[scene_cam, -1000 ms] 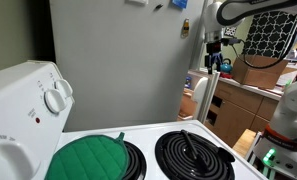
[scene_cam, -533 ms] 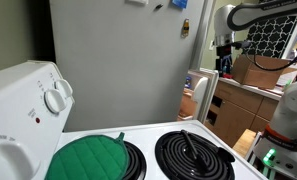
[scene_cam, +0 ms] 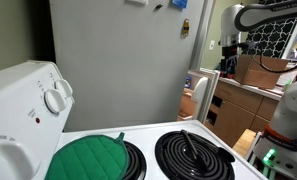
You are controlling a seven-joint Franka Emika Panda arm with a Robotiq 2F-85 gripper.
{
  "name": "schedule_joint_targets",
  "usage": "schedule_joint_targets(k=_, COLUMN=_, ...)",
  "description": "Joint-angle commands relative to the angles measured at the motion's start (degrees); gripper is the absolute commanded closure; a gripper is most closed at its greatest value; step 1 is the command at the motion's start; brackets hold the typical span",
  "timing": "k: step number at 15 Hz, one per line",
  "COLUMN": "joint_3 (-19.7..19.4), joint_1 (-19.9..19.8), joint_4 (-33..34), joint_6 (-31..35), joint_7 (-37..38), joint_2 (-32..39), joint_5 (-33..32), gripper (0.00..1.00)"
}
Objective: Close the bottom refrigerator door fully
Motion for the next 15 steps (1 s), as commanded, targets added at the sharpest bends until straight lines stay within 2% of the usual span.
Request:
schedule_joint_targets(k=1, joint_3=-3.7, joint_1=-1.8, joint_4=-1.7, joint_6=3.7, joint_7=-2.6, joint_2=-3.0, joint_5=-1.2, gripper=0.00)
schedule_joint_targets(k=7, joint_3=-12.1, joint_1=-5.0, joint_4=-3.8, joint_6=9.4, joint_7=-12.2, joint_2=-8.0, joint_5=-1.1, gripper=0.00)
schedule_joint_targets(k=11, joint_3=-16.5, joint_1=-5.5, joint_4=-6.6, joint_6=16.5, joint_7=-20.1, joint_2=-11.7, joint_5=-0.9, gripper=0.00)
schedule_joint_targets(k=12, joint_3=-17.4, joint_1=-5.8, joint_4=-7.2, joint_6=17.8, joint_7=-21.5, joint_2=-12.1, joint_5=-1.0, gripper=0.00)
schedule_joint_targets(k=13, joint_3=-17.4, joint_1=-7.3, joint_4=-6.5, joint_6=16.8, joint_7=-19.4, joint_2=-10.9, joint_5=-0.6, gripper=0.00)
schedule_joint_targets(k=14, joint_3=-16.1, joint_1=-6.4, joint_4=-4.5, joint_6=15.5, joint_7=-19.2, joint_2=-9.4, joint_5=-0.1, gripper=0.00)
schedule_joint_targets(k=15, joint_3=-16.7, joint_1=-6.9, joint_4=-4.8, joint_6=15.6, joint_7=-19.2, joint_2=-9.6, joint_5=-0.1, gripper=0.00)
